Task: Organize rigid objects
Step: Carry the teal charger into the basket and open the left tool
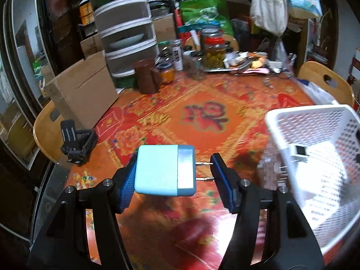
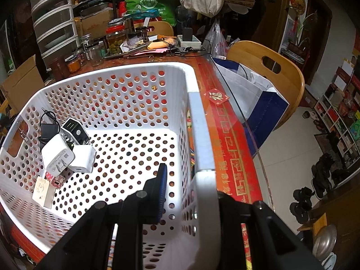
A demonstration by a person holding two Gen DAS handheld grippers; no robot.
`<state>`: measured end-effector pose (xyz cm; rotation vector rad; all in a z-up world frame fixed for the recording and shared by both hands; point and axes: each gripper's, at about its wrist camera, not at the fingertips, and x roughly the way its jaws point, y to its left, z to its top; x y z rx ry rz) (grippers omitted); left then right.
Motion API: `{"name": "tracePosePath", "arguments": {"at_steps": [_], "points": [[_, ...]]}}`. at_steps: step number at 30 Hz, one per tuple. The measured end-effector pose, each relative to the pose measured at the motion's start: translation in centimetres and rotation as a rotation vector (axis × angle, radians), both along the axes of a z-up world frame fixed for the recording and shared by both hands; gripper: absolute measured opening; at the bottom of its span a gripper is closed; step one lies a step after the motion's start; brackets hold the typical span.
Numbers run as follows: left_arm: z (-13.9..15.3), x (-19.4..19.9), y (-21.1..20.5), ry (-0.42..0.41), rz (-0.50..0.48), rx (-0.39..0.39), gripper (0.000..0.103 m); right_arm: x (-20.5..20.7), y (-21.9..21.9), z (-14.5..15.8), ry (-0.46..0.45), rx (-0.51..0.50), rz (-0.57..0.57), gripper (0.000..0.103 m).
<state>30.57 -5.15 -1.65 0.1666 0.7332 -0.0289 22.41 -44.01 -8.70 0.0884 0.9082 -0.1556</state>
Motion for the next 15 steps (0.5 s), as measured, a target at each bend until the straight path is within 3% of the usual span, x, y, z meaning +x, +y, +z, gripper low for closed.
{"name": "tracePosePath", "arguments": {"at_steps": [8,15], "points": [[3.6,-2.7,-7.0,0.005,-0.112,0.024,0.060,0.0,0.0,0.0,-0.004,0.012,0.004,0.022],[3.8,-3.6,-12.7,0.021,-0.193,0.059,0.060,-0.1,0.0,0.0,-0.006,0.016,0.009,0.022]]}}
